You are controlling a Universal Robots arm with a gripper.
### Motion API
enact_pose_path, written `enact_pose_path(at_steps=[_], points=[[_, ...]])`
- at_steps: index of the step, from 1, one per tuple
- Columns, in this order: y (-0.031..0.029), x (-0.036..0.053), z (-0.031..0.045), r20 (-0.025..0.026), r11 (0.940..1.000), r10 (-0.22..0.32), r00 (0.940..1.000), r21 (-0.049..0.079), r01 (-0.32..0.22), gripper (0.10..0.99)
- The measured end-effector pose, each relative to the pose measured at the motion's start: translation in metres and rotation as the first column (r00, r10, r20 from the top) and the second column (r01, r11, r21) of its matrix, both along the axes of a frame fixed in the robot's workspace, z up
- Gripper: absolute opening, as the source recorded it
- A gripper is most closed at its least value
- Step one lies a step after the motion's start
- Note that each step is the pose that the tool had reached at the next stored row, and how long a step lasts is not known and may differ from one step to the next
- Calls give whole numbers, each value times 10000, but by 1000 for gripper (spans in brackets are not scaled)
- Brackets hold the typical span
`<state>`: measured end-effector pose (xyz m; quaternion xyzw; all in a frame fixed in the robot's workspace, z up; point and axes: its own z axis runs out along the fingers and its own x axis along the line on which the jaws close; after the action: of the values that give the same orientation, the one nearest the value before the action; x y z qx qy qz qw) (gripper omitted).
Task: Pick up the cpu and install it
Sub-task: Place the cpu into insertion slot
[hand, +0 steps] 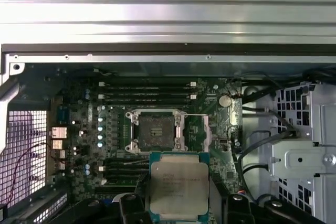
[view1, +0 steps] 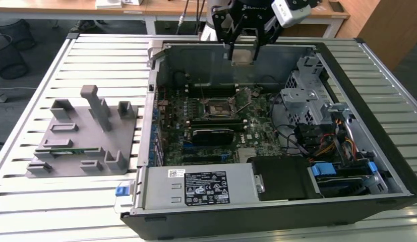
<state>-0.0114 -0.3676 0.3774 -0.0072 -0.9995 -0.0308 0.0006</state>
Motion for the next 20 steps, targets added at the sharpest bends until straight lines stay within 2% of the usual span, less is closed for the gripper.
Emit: enact_pose_path(at_steps=[5,10,15,20], points=[[1,5,-1,1,10000,-81,10000,-5,81,537],[4,5,-9,5,9981,-609,9981,-28,609,537],[5,1,-15,13,9920,-1261,9920,-41,1261,537],[7,-138,-16,20,9902,-1395,9902,-39,1396,537]])
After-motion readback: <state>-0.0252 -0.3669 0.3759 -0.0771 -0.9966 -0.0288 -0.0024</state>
